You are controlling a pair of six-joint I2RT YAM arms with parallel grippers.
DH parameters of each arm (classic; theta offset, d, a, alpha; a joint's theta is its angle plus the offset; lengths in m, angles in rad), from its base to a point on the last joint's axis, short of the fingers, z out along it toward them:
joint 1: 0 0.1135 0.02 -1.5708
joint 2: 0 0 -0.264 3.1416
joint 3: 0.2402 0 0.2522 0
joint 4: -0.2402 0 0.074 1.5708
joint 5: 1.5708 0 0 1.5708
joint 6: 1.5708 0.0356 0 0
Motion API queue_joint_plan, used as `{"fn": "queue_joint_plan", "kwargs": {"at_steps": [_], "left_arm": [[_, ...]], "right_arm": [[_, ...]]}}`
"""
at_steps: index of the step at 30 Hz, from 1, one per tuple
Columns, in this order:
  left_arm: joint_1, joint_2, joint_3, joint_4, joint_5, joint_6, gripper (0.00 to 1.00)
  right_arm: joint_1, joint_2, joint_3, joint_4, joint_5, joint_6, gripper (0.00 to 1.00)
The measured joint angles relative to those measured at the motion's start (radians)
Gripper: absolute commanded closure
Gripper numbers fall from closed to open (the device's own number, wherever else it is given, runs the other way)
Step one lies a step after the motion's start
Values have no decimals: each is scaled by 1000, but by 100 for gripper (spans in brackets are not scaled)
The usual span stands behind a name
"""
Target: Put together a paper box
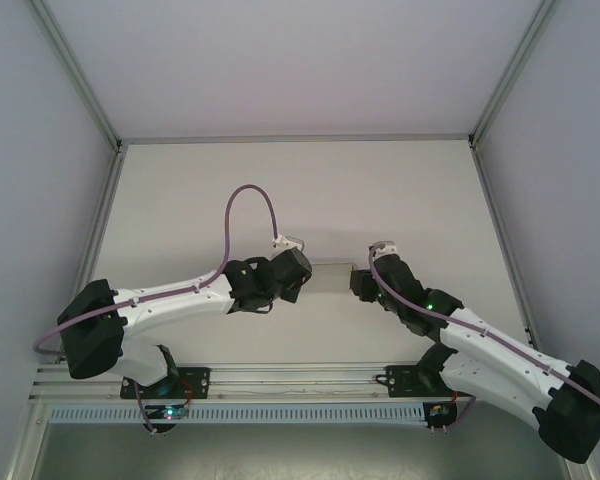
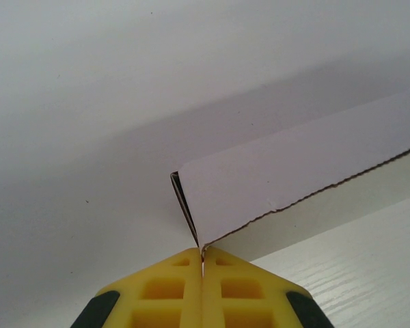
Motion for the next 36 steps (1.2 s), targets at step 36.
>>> {"fn": "queue_joint_plan", "kwargs": {"at_steps": [36], "left_arm": [[2, 16, 25, -42, -3, 0, 88]], "right_arm": [[-39, 11, -66, 263, -85, 89, 73]]}}
